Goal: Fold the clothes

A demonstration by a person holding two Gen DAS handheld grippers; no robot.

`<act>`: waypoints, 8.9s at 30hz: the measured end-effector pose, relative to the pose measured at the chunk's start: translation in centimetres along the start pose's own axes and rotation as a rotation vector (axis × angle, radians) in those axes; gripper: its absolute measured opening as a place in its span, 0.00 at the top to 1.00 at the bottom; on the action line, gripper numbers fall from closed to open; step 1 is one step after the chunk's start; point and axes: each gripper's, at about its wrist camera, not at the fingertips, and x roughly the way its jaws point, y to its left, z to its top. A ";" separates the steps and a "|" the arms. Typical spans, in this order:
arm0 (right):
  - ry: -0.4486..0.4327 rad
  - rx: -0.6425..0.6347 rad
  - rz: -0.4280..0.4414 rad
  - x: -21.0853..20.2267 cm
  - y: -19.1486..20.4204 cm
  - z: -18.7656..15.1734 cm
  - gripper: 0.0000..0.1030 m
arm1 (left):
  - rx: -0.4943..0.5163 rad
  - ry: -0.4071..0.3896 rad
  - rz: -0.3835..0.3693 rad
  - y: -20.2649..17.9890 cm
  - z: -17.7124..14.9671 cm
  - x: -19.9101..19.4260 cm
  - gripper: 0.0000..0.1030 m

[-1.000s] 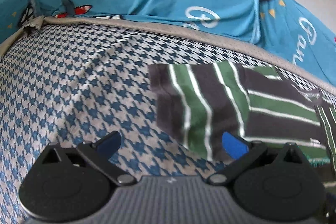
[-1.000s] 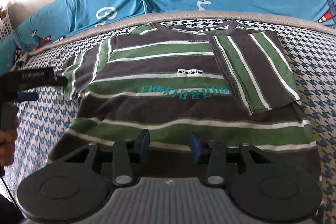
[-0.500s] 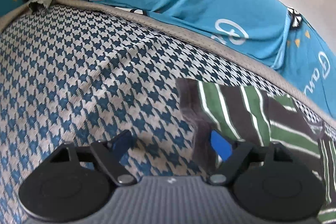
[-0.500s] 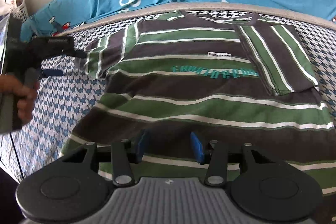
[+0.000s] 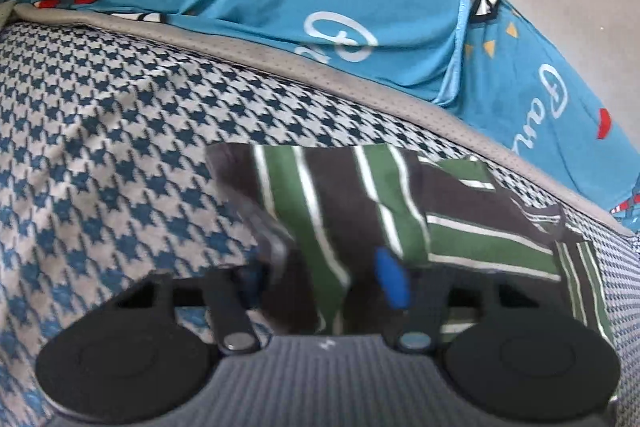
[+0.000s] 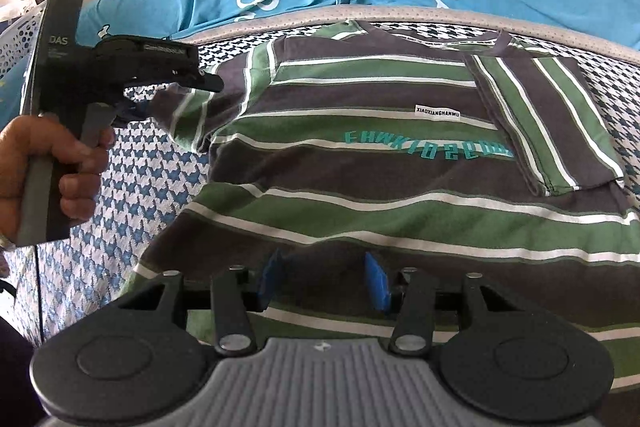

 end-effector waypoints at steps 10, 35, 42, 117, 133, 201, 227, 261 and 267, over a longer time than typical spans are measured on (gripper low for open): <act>-0.011 0.059 0.024 -0.6 -1.0 0.2 0.56 | -0.051 -0.054 -0.023 -2.4 -0.4 -1.6 0.91; -0.066 0.146 0.009 -2.0 -4.4 0.5 0.56 | 0.061 -0.082 -0.163 -8.8 0.3 -6.4 0.40; -0.081 0.155 0.015 -1.8 -4.5 0.3 0.56 | 0.081 -0.034 -0.082 -7.8 -0.6 -5.2 0.30; -0.203 0.493 -0.103 -1.2 -21.8 2.5 0.56 | 0.246 -0.013 0.046 -7.2 -5.3 -3.9 0.19; -0.253 0.365 -0.092 1.3 -22.4 2.7 0.87 | 0.238 -0.004 0.055 -7.0 -5.2 -3.6 0.16; -0.271 0.252 -0.077 -7.4 -18.2 2.2 0.61 | 0.162 0.016 -0.014 -6.6 -6.1 -7.7 0.05; -0.230 -0.196 -0.302 1.4 -12.8 4.9 0.68 | 0.106 0.067 -0.005 -4.9 -5.6 -6.7 0.05; -0.199 -0.006 0.244 7.6 1.9 8.6 0.57 | -0.008 0.031 0.060 3.1 -4.1 -9.2 0.02; -0.237 0.042 0.262 4.9 0.0 8.7 0.57 | 0.019 0.034 0.049 2.4 -4.5 -9.2 0.00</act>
